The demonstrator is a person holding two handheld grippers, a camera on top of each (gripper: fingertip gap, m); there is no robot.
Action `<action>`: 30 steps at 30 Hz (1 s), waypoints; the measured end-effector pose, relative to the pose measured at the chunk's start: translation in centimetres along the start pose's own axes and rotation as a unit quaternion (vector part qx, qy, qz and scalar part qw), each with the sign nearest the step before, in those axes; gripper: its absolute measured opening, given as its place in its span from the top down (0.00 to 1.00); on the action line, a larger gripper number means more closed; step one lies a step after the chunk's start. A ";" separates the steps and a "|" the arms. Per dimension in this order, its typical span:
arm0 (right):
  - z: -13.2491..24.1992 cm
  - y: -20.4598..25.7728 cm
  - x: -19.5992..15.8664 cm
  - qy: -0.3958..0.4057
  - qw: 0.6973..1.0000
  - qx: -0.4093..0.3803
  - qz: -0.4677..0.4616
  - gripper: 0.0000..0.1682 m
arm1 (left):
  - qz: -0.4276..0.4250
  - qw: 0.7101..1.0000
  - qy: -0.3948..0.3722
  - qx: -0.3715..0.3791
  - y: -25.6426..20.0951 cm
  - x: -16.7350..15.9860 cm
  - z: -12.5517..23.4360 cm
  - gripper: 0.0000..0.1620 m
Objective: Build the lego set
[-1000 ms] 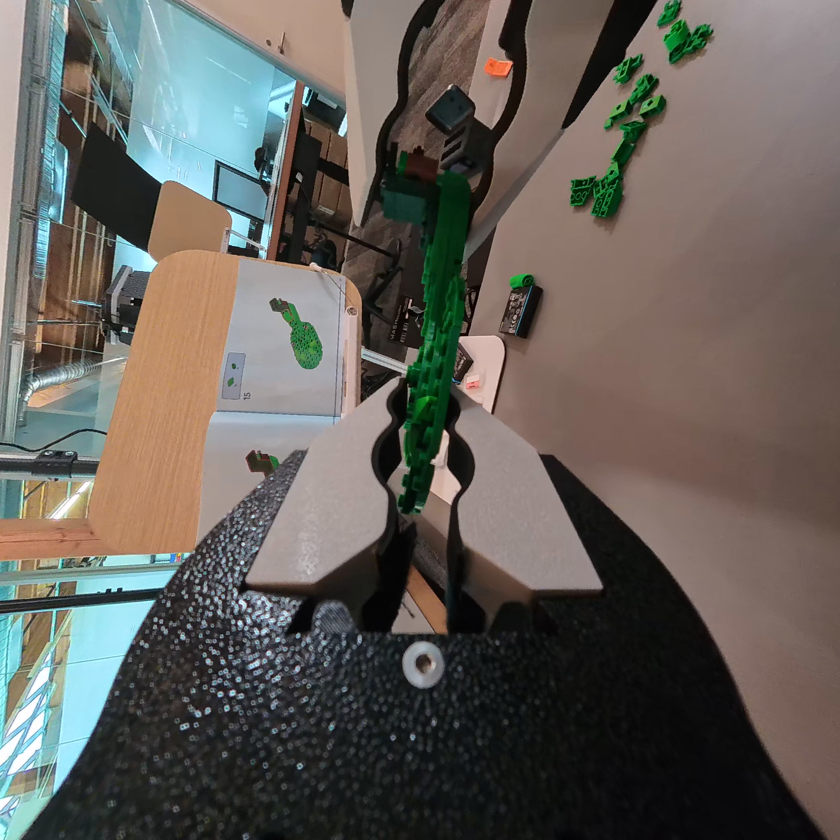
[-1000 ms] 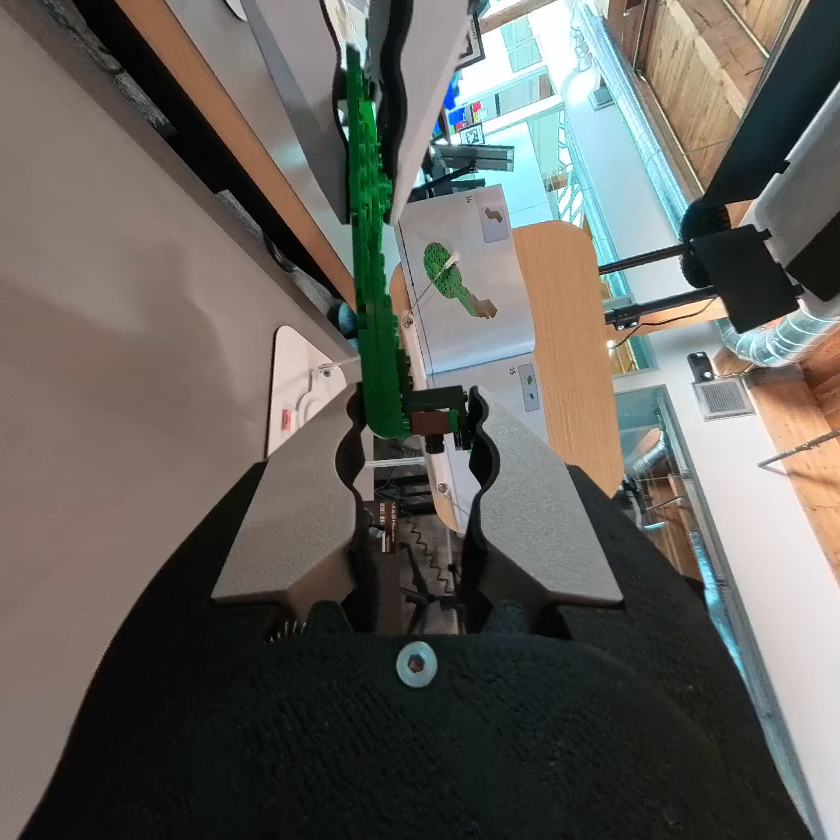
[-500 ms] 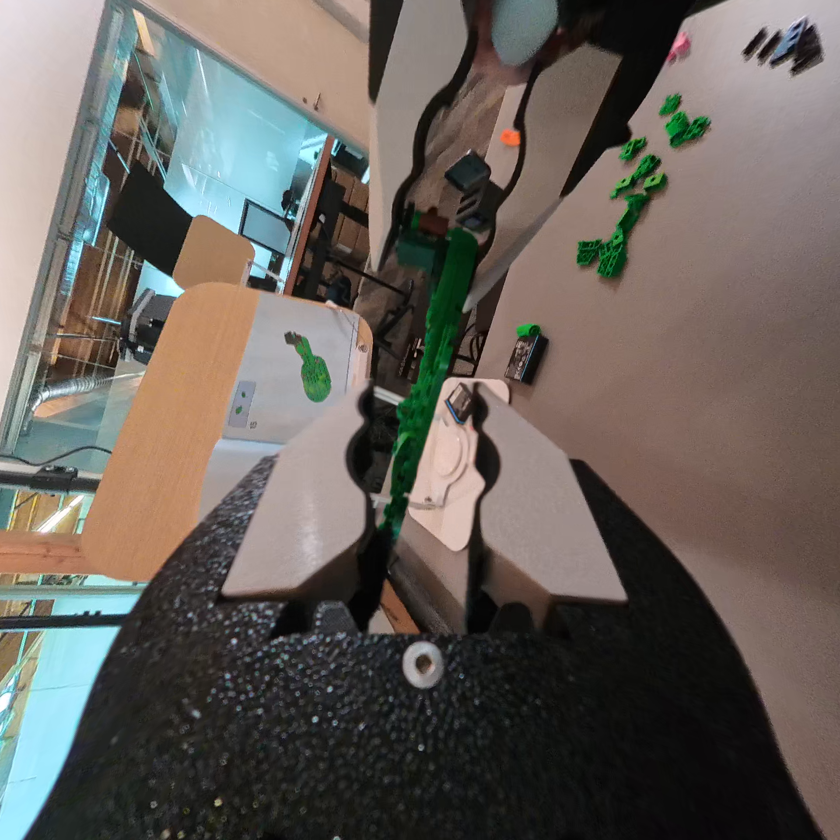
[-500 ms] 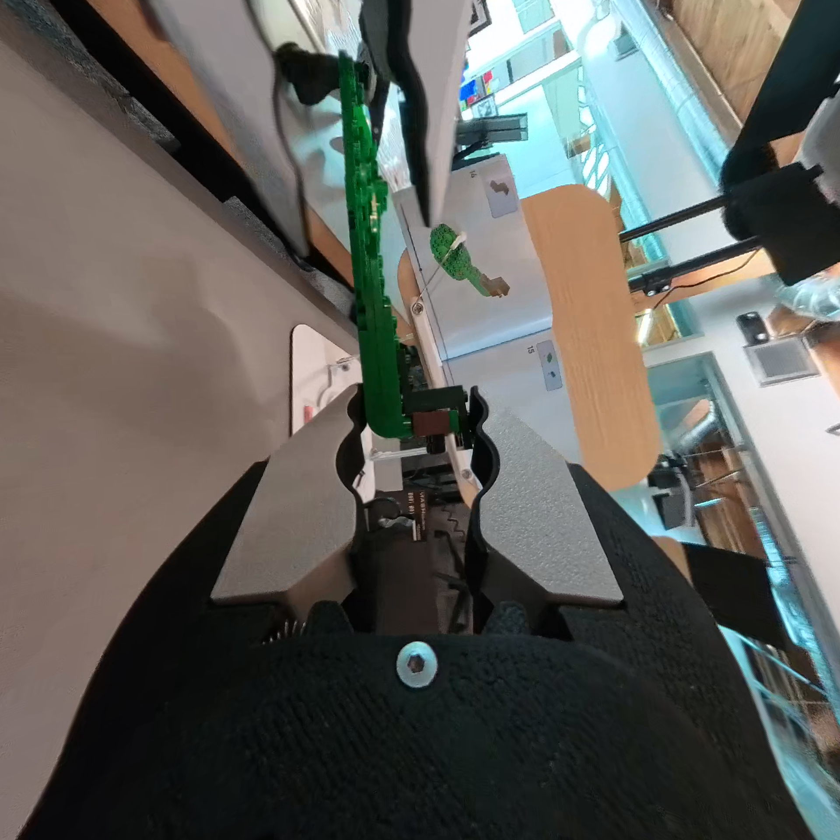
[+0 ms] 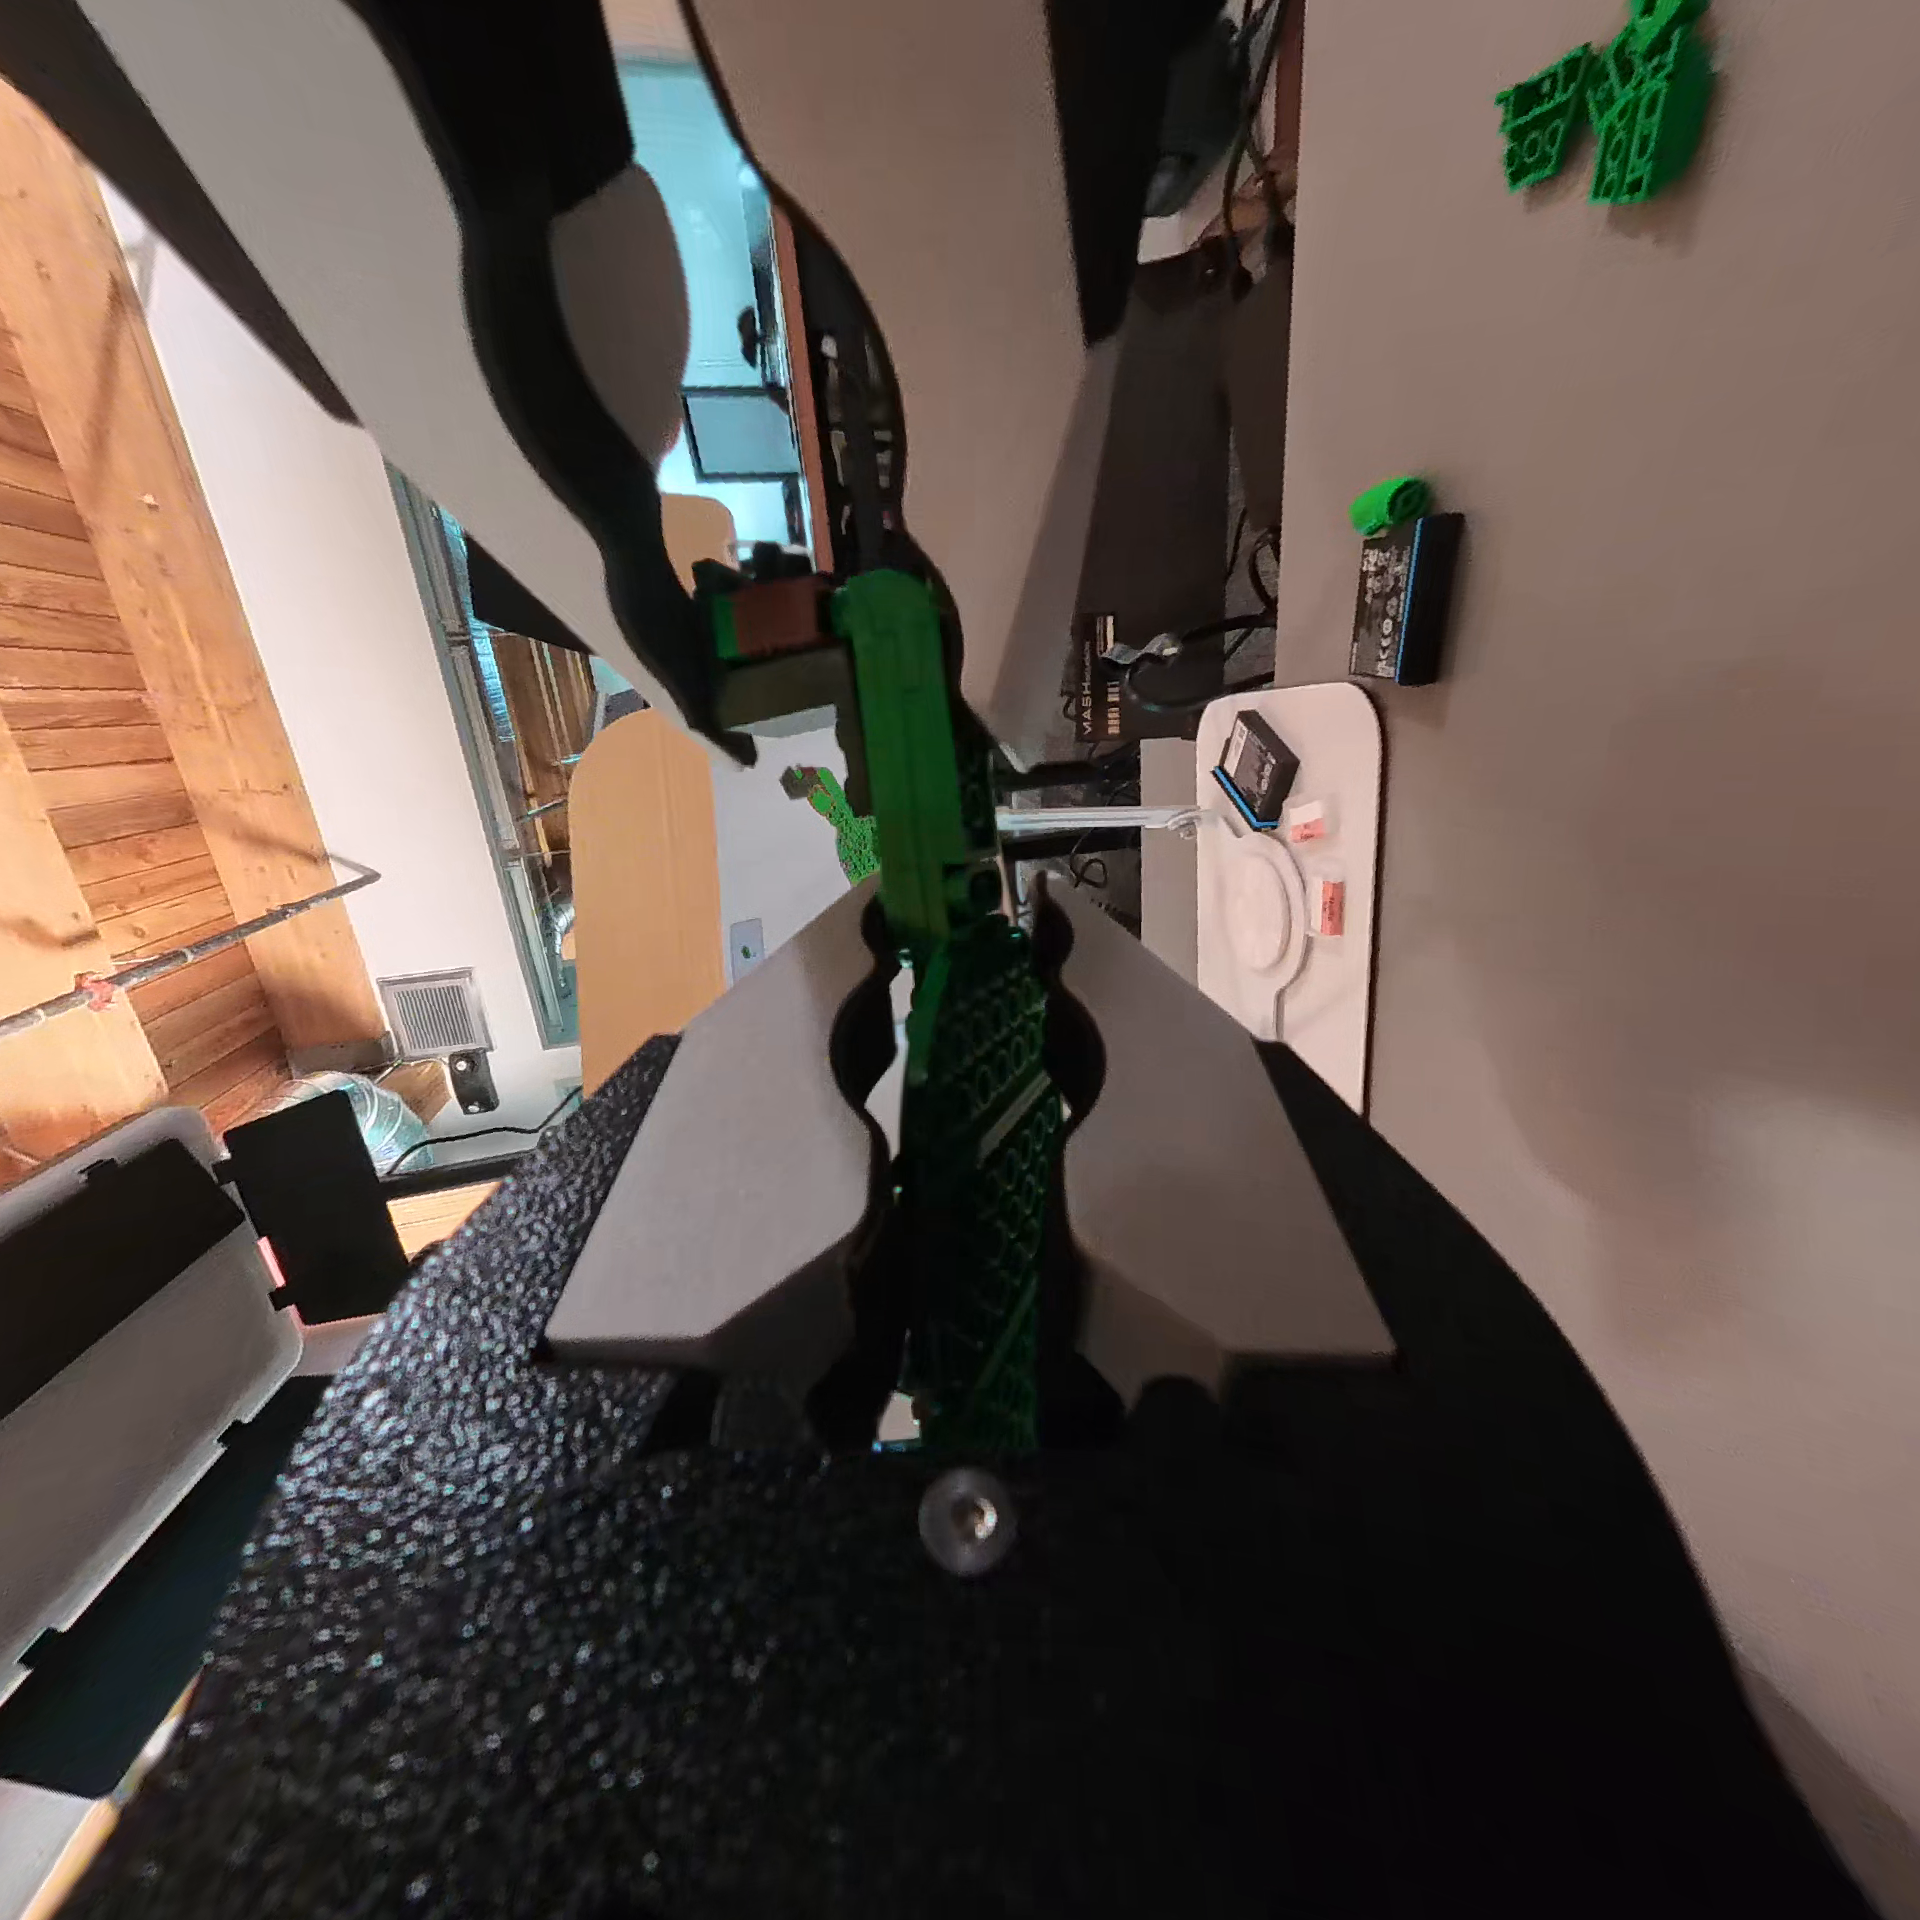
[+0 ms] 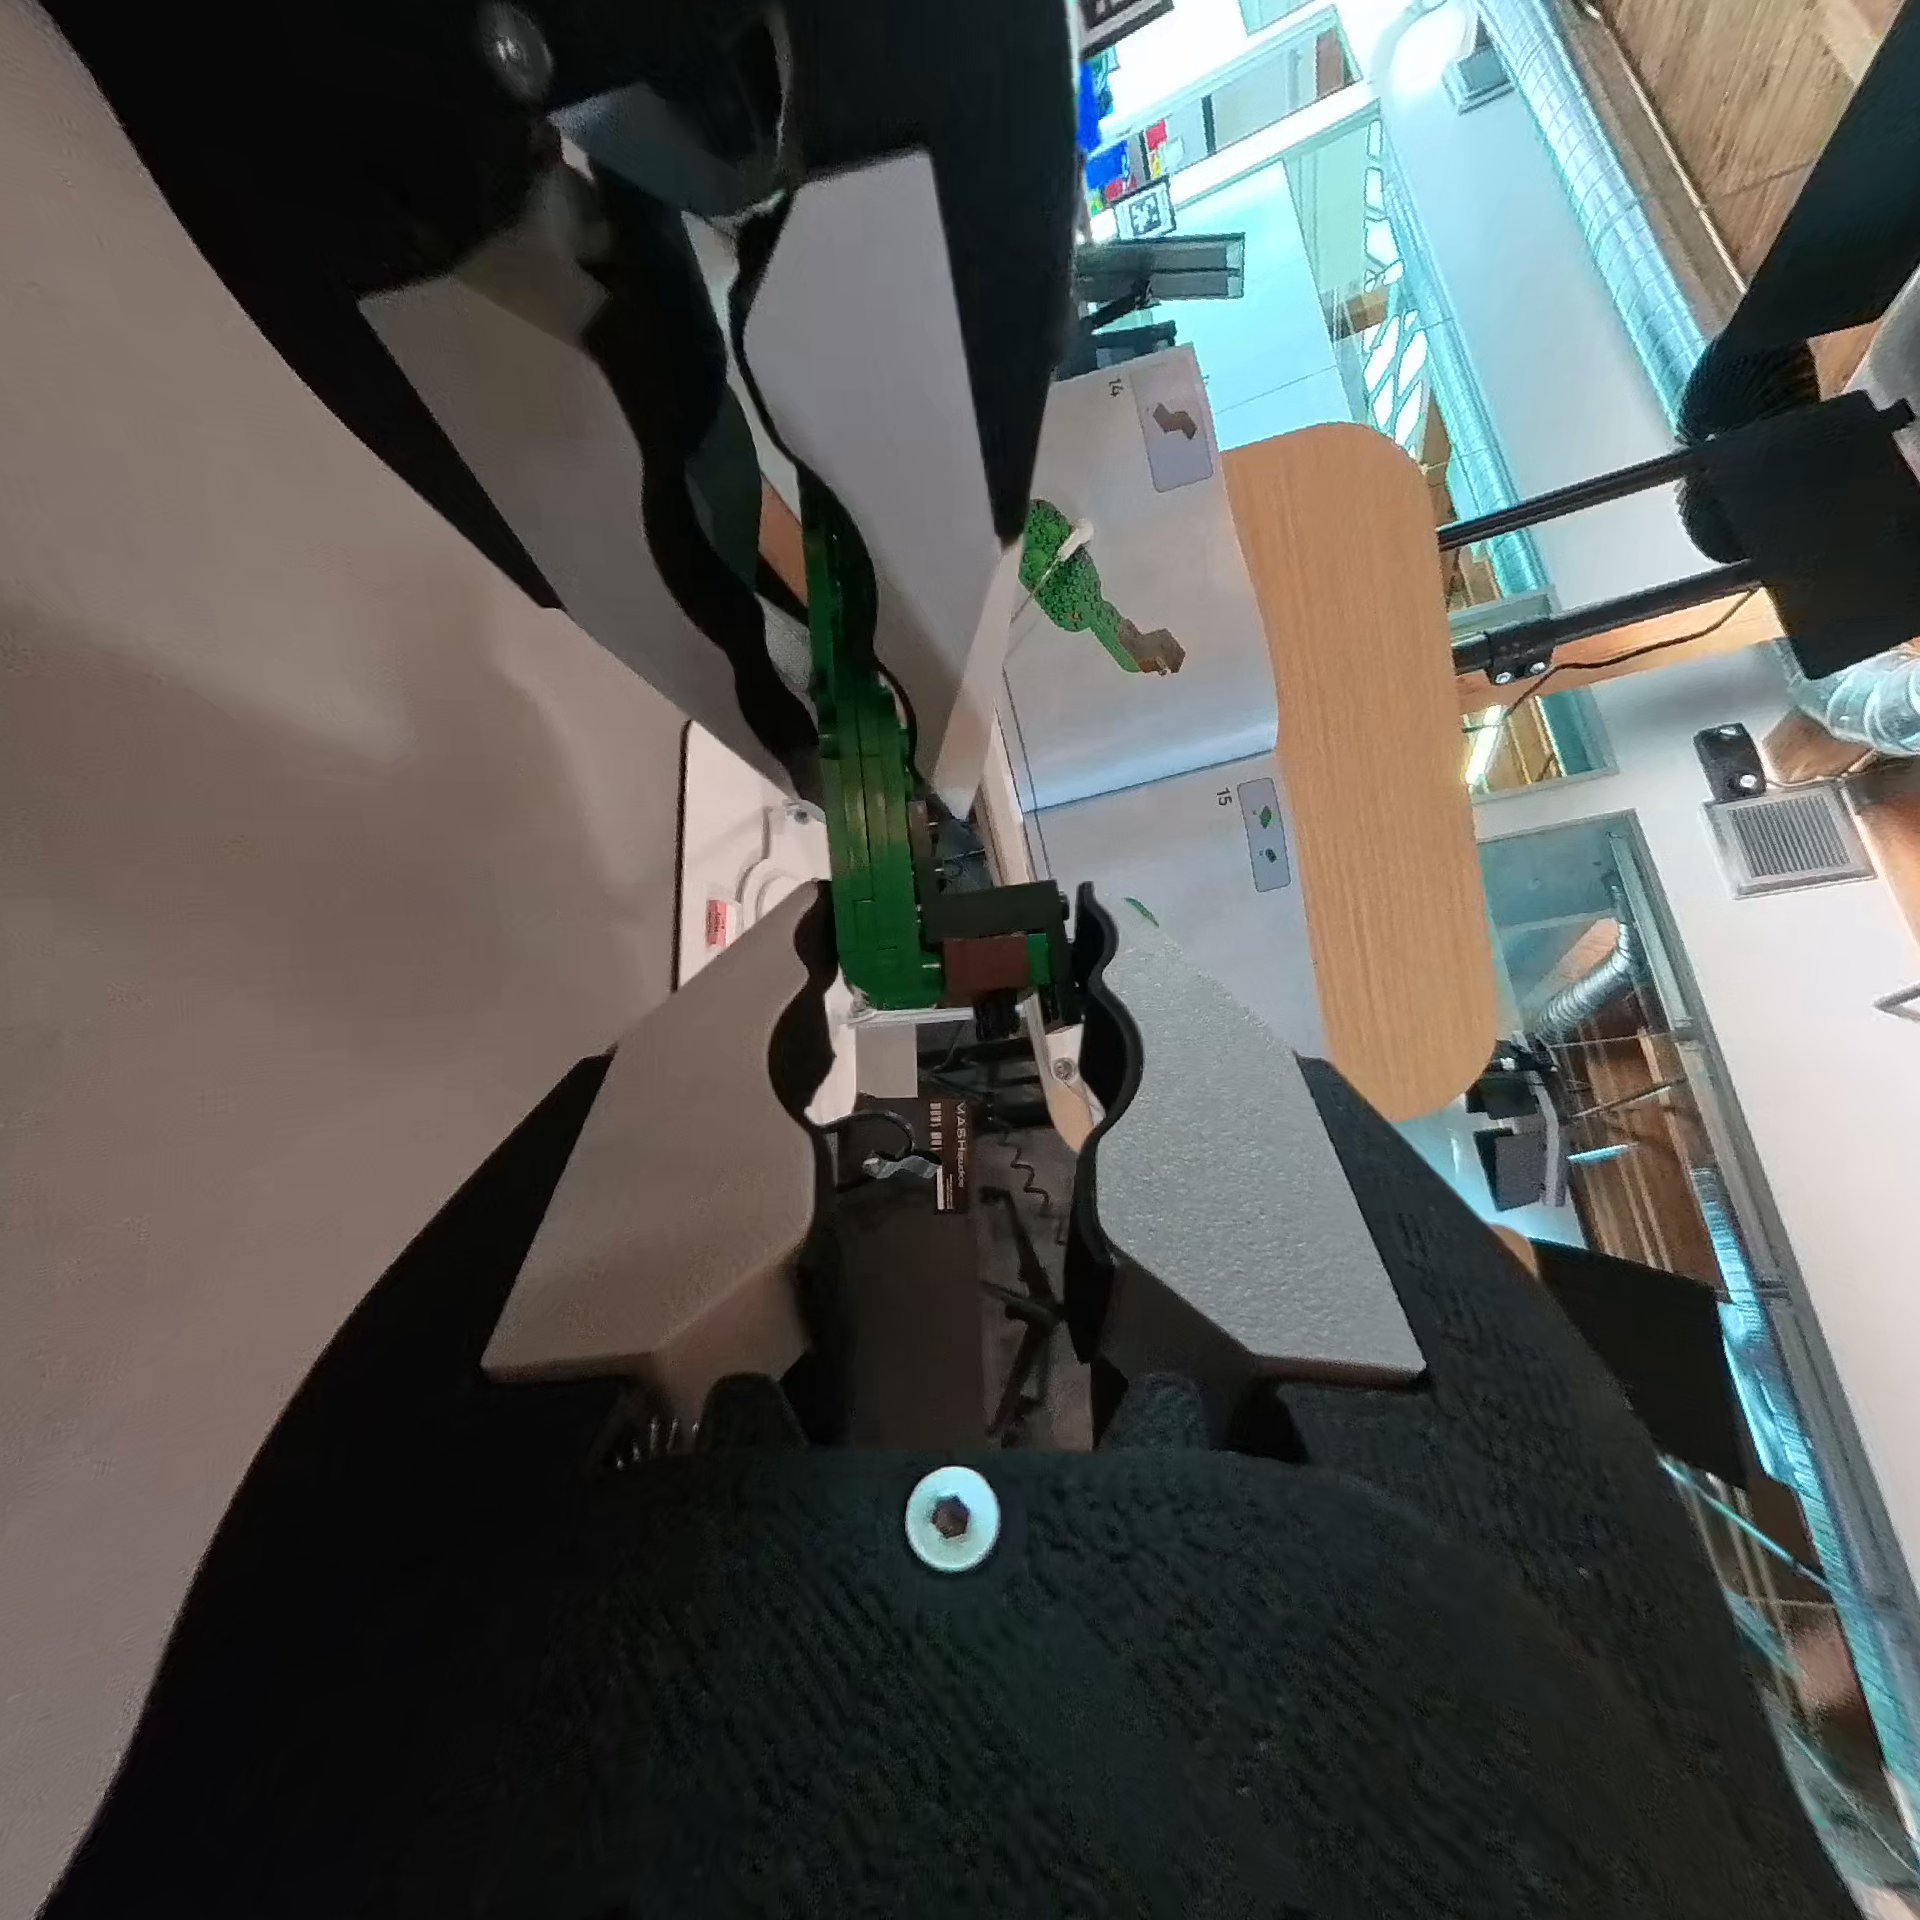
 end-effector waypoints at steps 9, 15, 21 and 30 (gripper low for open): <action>1.2 0.1 0.9 -0.041 0.998 -0.019 0.038 0.74 | 0.058 0.998 -0.033 0.003 1.1 -0.5 0.9 0.91; 1.8 -0.2 1.0 -0.141 0.990 -0.013 0.010 0.70 | 0.099 0.994 -0.057 0.004 1.7 -0.9 1.4 0.92; 3.7 -1.0 0.2 -0.311 0.947 0.059 -0.058 0.62 | 0.181 0.974 -0.136 -0.028 2.9 -0.8 3.0 0.93; 4.2 -0.2 0.7 -0.383 0.921 0.065 -0.001 0.74 | 0.245 0.946 -0.199 -0.076 3.2 -0.3 3.7 0.93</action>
Point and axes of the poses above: each gripper's, where its closed fingertips meet, z back along the fingers, x out of its top, y = z × x across the jaws, the point moved 10 cm from there along z, back along the fingers, and after that the axes turned 13 degrees about x, right-handed, at the moved point
